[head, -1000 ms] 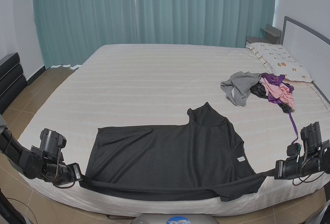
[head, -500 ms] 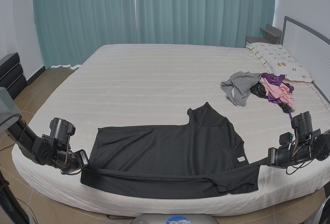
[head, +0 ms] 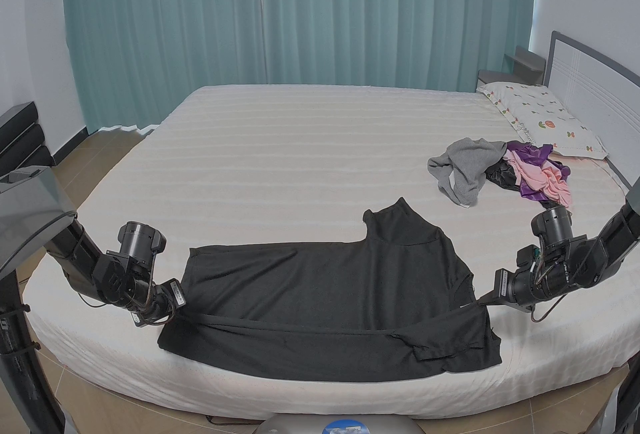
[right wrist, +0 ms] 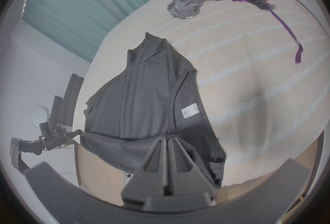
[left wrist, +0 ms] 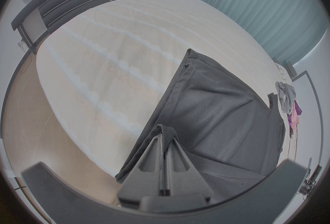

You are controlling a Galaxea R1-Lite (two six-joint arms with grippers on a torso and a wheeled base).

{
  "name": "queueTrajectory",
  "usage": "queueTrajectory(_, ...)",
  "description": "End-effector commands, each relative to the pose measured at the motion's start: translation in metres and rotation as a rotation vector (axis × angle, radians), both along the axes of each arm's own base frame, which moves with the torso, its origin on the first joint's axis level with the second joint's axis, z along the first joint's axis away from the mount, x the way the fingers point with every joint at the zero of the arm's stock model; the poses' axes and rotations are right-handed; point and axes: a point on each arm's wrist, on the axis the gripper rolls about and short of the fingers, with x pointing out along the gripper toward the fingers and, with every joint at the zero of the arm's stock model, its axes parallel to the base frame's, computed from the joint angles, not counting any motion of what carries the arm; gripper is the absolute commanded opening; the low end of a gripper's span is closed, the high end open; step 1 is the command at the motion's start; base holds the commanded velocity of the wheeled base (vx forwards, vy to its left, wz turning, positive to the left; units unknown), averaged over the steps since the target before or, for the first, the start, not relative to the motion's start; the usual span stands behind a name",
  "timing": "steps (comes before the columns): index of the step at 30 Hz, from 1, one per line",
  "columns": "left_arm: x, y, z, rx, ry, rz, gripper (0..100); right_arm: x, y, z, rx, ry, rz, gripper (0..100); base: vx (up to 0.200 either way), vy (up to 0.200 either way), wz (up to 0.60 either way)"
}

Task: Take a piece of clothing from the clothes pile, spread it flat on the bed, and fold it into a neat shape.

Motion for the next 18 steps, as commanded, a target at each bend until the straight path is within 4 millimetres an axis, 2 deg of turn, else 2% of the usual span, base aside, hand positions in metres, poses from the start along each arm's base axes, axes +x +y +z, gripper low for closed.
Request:
queueTrajectory(1,0.007,0.001,-0.012,0.002,0.025,0.008,0,0.012,0.002,-0.017,0.001,0.043,-0.005,0,0.000,0.000,0.00)
queueTrajectory(4,0.007,0.003,-0.014,0.001,0.029,0.013,0,0.017,0.003,-0.020,0.002,0.045,-0.007,0,0.000,0.000,0.00)
queueTrajectory(5,0.008,0.003,-0.014,0.000,0.029,0.015,0,0.018,0.003,-0.020,0.002,0.044,-0.007,100,0.000,0.000,0.00)
queueTrajectory(6,0.008,0.003,-0.014,-0.001,0.029,0.014,0,0.018,0.003,-0.021,0.003,0.044,-0.008,100,0.000,0.000,0.00)
queueTrajectory(7,0.008,0.003,-0.014,-0.006,0.030,0.013,100,0.018,0.003,-0.021,0.006,0.047,-0.011,100,0.000,0.000,0.00)
queueTrajectory(12,0.009,0.002,-0.013,-0.017,0.022,0.018,100,0.015,0.006,-0.014,0.027,0.034,-0.026,100,0.000,0.000,0.00)
queueTrajectory(15,0.009,0.003,-0.011,-0.046,0.014,0.052,100,0.003,0.005,-0.007,0.040,0.006,-0.033,100,0.000,0.000,0.00)
queueTrajectory(18,0.006,0.009,-0.001,-0.095,-0.005,0.054,100,-0.017,0.007,-0.005,0.049,-0.025,-0.019,100,0.000,0.000,0.00)
